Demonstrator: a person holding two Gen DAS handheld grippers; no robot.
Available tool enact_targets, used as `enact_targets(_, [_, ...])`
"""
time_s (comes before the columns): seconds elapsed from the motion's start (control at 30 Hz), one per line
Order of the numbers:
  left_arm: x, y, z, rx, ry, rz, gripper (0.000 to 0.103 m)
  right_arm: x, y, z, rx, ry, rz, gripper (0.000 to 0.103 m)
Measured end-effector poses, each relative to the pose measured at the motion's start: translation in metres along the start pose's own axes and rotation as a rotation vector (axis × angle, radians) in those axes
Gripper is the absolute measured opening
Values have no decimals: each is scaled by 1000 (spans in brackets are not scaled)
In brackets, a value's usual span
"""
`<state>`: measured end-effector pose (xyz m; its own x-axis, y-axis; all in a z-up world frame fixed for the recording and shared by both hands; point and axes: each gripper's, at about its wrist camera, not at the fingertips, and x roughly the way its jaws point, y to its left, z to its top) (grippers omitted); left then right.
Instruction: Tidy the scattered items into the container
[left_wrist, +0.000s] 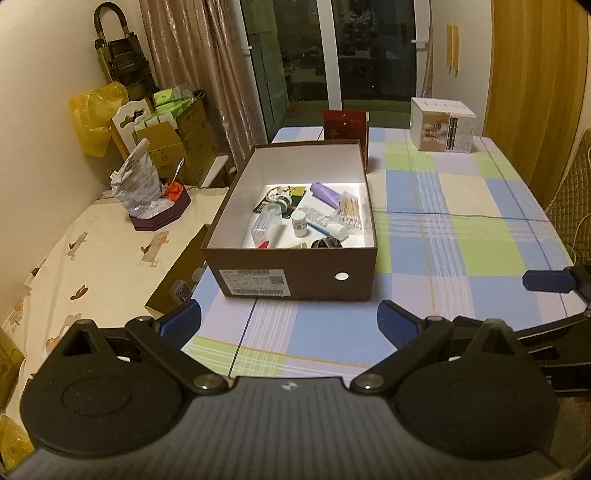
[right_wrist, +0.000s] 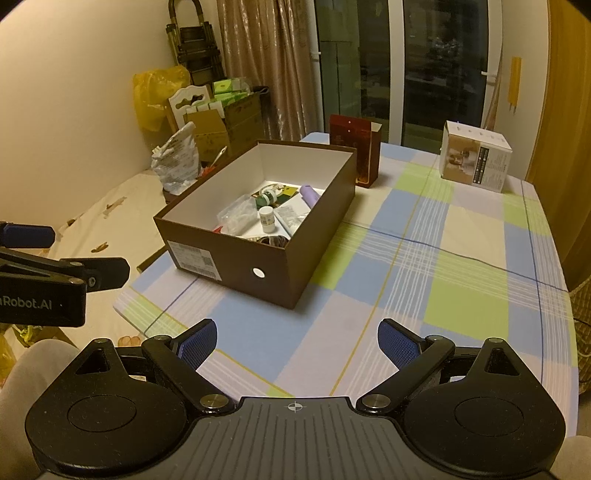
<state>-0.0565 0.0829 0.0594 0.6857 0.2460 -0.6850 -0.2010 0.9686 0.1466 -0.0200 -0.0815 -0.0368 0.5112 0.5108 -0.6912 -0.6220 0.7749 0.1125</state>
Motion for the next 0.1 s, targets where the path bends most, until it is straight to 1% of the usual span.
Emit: enact_targets(0.1, [0,0,1,-2,-1,6,100,0,0,0,-1,-1,2,99])
